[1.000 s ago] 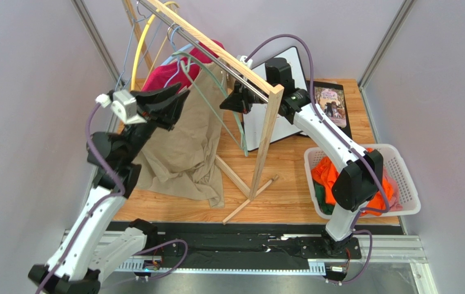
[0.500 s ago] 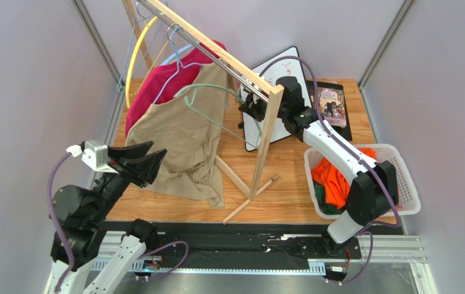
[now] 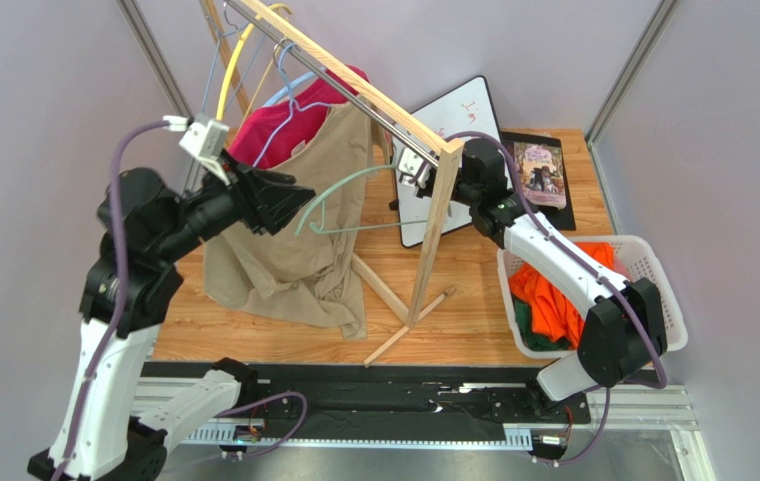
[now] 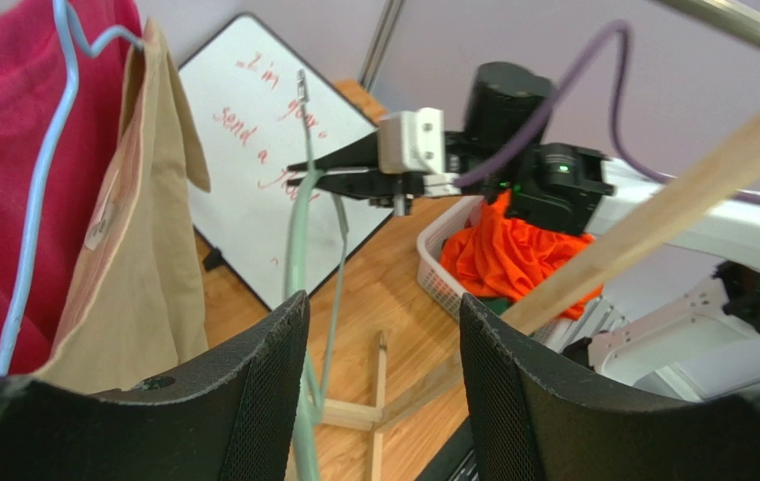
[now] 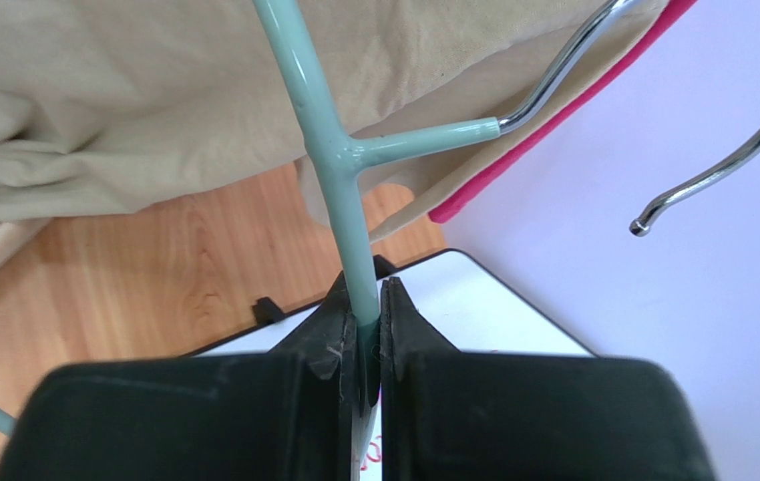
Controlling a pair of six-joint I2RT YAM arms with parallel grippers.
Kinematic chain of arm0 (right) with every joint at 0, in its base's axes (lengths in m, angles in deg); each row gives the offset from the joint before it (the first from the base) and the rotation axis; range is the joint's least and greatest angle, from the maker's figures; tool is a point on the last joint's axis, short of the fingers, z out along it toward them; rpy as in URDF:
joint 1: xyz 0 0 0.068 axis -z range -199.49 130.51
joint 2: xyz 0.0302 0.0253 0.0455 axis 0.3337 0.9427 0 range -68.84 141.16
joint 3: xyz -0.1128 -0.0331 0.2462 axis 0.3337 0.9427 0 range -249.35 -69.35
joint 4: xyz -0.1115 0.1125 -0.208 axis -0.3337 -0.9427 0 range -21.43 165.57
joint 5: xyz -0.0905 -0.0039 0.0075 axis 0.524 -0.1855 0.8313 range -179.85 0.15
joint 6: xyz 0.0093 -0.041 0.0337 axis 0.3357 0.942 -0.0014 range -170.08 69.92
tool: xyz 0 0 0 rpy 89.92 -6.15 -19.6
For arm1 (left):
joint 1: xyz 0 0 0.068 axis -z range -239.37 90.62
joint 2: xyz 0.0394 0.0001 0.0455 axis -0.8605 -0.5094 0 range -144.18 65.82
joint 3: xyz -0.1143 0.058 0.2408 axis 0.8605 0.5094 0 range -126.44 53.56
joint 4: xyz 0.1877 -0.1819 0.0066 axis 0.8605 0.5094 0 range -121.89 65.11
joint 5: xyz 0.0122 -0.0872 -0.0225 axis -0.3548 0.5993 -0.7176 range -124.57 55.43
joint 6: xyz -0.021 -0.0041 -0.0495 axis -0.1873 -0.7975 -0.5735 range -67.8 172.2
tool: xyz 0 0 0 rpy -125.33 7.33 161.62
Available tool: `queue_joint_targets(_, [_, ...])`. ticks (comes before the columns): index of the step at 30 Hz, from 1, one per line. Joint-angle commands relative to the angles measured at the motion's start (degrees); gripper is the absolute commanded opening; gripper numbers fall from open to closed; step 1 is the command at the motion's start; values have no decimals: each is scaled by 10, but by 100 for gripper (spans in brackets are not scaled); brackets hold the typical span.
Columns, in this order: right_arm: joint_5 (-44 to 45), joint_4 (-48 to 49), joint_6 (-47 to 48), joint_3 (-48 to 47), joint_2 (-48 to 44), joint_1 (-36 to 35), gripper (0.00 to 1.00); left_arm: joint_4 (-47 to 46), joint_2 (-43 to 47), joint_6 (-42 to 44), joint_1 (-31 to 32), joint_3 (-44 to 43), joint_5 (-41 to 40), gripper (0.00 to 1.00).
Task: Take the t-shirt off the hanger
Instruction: Pass the hanger from the right arm to the left
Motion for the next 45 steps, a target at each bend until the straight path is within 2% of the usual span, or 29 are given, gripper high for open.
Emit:
queue_joint_targets(1, [8,110,87,45,-53,0,0,10,-35,-5,16,-2,-43,62])
queue_joint_targets(8, [0,126,108,66,-93,1,0,-5,-110,47,142,-28,-183,63])
queue_joint_targets(12, [-6,119,110,68,-107,1,0,-4,-147,81,196,-39,-317,67])
queue_joint_targets(17, [-14,94,116,65,-118,0,0,-48,-171,90,209,-10,-332,75])
queue_joint_targets(21, [-14,96,114,73,-131,-4,0,-60,-187,71,210,8,-275,73])
queue_joint_targets(25, [-5,110,100,79,-137,-10,0,-75,-183,53,210,36,-242,62])
queue_joint_targets(26, [-5,119,92,83,-141,-11,0,-71,-182,53,211,40,-241,53])
queue_joint_targets(27, [-3,130,85,97,-150,-11,0,-71,-178,53,210,44,-237,49])
queue_joint_targets(31, [-14,169,31,116,-168,-12,3,-69,-165,51,210,57,-233,10])
queue_joint_targets(32, [-14,169,24,117,-172,-15,5,-71,-162,49,210,63,-233,4])
queue_joint_targets(33, [-12,171,14,118,-175,-16,6,-71,-156,49,210,64,-229,1])
queue_joint_targets(36, [-12,212,-23,144,-193,-17,11,-51,-144,45,210,59,-230,0])
queue_joint_targets(39, [-4,225,-61,151,-206,-21,27,-53,-110,36,210,79,-242,0])
queue_joint_targets(41, [43,241,-104,154,-219,-21,64,-63,-86,38,210,99,-253,0])
queue_joint_targets(42, [67,238,-120,152,-223,-21,77,-63,-61,38,210,104,-253,0])
queue_joint_targets(43, [113,223,-134,148,-226,-20,100,-64,-49,41,210,109,-254,0])
queue_joint_targets(45, [154,195,-178,134,-240,-20,100,-65,-9,48,211,125,-254,0])
